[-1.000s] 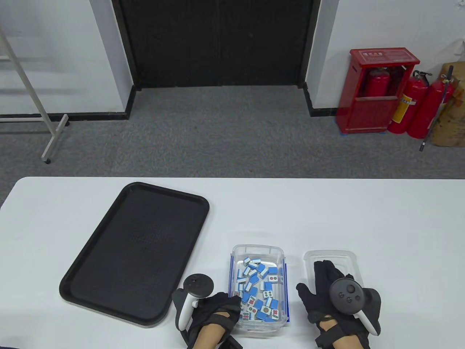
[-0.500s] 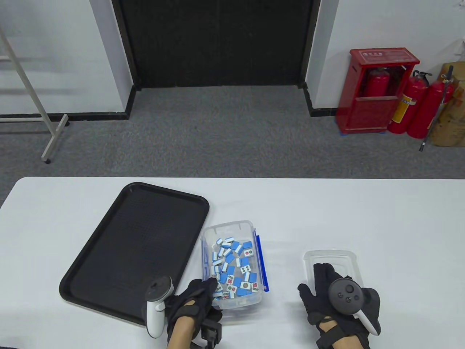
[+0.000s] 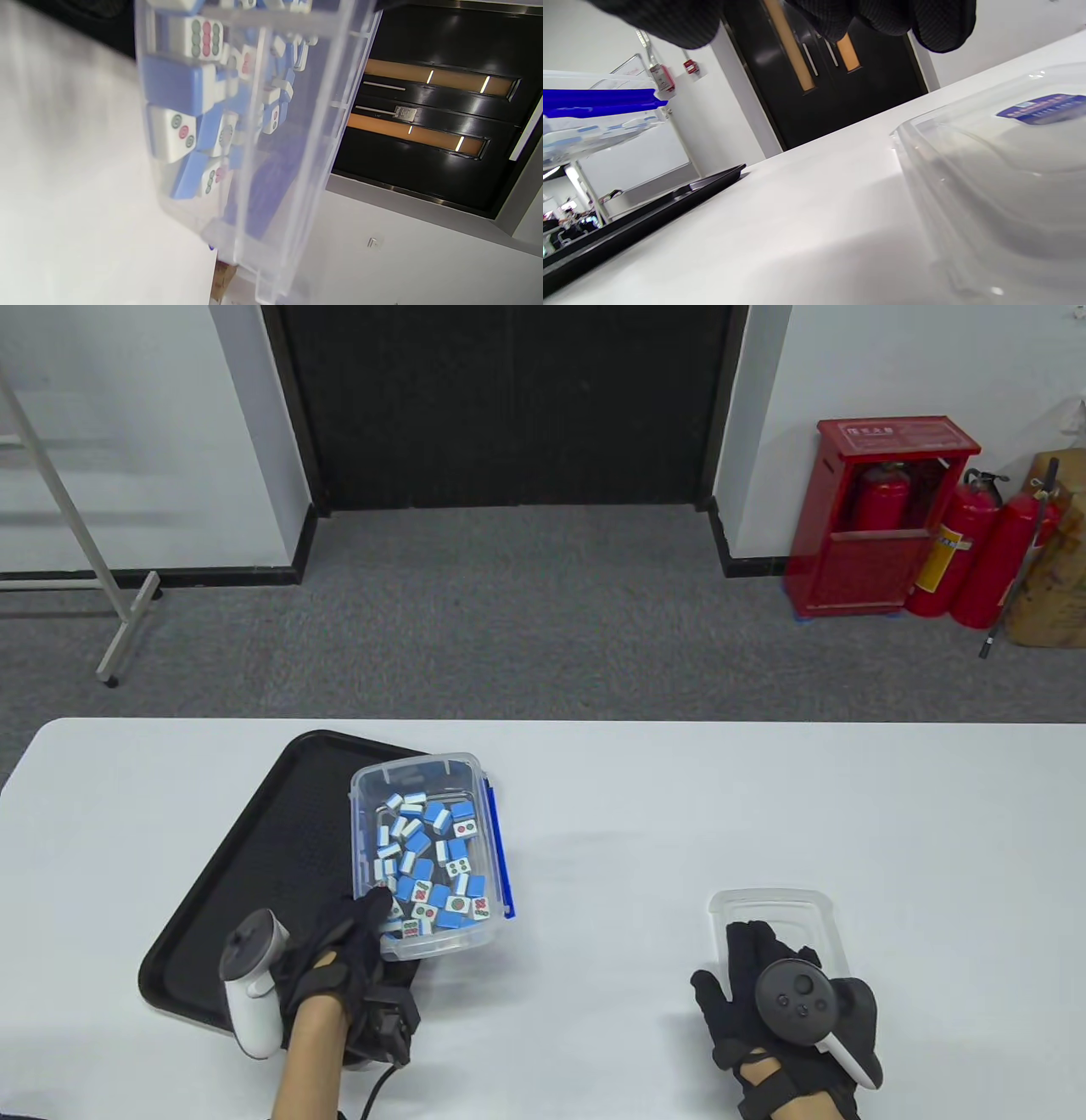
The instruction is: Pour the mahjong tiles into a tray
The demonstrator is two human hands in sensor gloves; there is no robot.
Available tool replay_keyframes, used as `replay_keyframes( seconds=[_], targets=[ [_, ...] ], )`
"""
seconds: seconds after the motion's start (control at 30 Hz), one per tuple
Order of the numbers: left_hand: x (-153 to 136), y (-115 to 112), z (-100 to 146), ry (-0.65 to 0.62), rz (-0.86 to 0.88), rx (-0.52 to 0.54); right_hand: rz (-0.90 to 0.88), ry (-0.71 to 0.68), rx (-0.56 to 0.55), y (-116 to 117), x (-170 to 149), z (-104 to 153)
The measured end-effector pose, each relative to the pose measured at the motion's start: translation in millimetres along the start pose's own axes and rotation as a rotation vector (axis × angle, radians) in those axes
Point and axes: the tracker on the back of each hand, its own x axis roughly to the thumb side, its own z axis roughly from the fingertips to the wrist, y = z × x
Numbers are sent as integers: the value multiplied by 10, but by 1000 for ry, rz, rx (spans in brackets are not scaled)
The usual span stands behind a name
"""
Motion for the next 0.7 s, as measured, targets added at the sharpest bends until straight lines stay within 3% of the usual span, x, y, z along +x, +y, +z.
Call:
replay_keyframes(
  seconds=[0.2,0.37,0.57,0.7],
  targets=[
    [-117,566,-81,-106,-42,130,25,-21,25,100,123,-27],
    [-189,972,73,-99,-166,297,36,4,40,112,92,-25],
    [-384,1163,170,-85,-75,370,-17,45,36,38,9,35],
    [-389,1198,171,-79,-177,436,-45,48,29,4,-9,62]
  ],
)
